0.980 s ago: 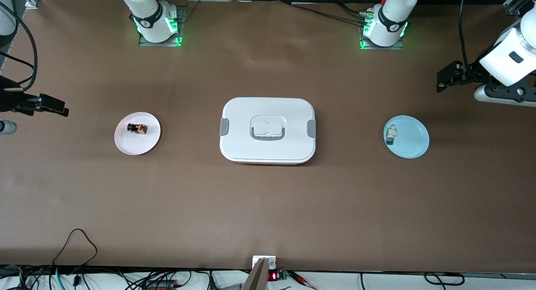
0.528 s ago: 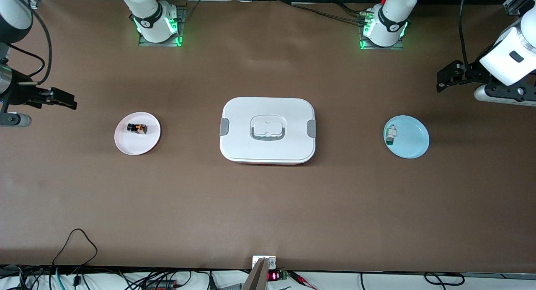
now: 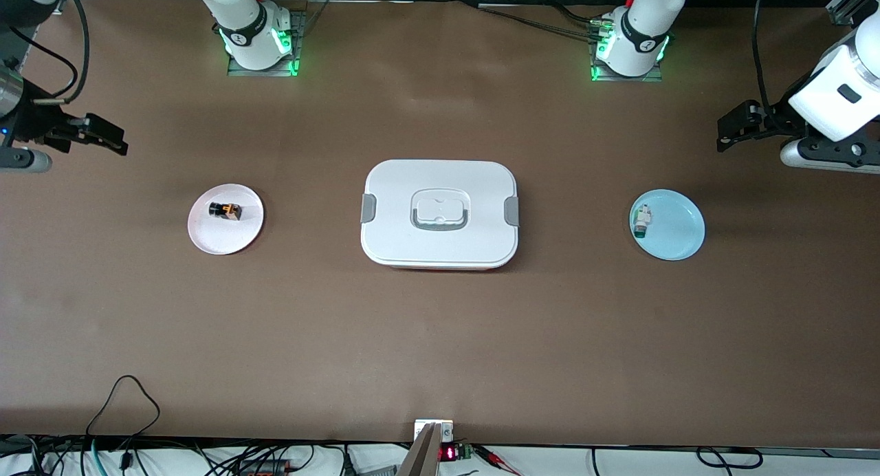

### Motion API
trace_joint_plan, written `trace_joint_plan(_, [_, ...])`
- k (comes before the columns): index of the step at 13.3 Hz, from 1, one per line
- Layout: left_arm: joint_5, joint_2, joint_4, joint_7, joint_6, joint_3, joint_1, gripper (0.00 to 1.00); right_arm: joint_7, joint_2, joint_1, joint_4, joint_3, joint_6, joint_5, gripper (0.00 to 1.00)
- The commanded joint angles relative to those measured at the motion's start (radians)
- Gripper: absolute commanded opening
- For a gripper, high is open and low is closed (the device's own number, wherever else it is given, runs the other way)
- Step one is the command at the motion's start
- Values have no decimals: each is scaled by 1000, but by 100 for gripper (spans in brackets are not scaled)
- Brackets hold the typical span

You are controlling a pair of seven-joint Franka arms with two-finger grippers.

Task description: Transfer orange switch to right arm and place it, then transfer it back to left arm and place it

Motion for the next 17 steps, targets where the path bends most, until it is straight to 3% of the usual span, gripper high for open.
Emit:
trace_joint_plan(1, [13, 14, 36, -14, -23, -2, -3, 100, 9, -51, -3, -25, 3, -33, -1, 100])
trace_joint_plan(9, [13, 14, 34, -33, -25, -2, -3, 100, -31, 2, -3, 99, 11, -59, 2, 100])
trace_joint_plan(17, [13, 14, 34, -31, -25, -2, -3, 100, -39, 6, -2, 102, 11, -62, 4, 100])
